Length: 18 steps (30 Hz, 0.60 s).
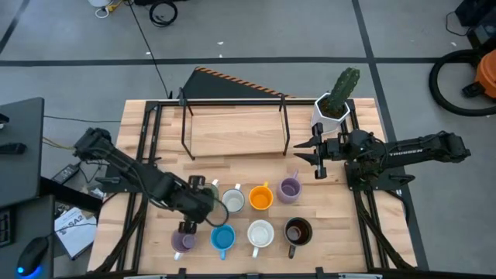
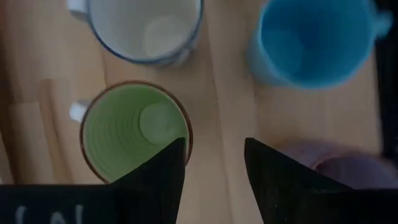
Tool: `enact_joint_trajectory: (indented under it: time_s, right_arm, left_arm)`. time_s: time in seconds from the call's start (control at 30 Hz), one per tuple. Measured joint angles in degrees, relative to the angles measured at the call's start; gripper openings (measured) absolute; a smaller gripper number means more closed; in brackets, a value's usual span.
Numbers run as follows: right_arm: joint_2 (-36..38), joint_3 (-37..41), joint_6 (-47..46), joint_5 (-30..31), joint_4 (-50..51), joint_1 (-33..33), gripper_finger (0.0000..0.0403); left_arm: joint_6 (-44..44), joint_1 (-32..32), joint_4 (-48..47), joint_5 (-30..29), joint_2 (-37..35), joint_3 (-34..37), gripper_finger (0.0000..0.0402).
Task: Place coffee mugs
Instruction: Put the light green mug on the shelf
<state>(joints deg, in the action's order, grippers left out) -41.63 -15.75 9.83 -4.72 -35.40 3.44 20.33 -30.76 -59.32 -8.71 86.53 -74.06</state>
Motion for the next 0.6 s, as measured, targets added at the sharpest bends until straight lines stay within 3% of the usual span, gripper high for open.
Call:
enact_joint_trajectory:
  time_s: [0.3, 0.6]
  right_arm:
    - [-1.3, 0.06, -0.86, 0.03, 0.04, 0.0, 0.0114]
    - [-2.36, 0.07, -0.79, 0.03, -1.09, 0.0, 0.0114]
  left_arm:
    - [-19.68, -1.4, -0.76, -0.03, 2.0, 0.71, 0.0172]
    - [-26.79, -1.13, -2.03, -3.67, 2.06, 4.62, 0.0172]
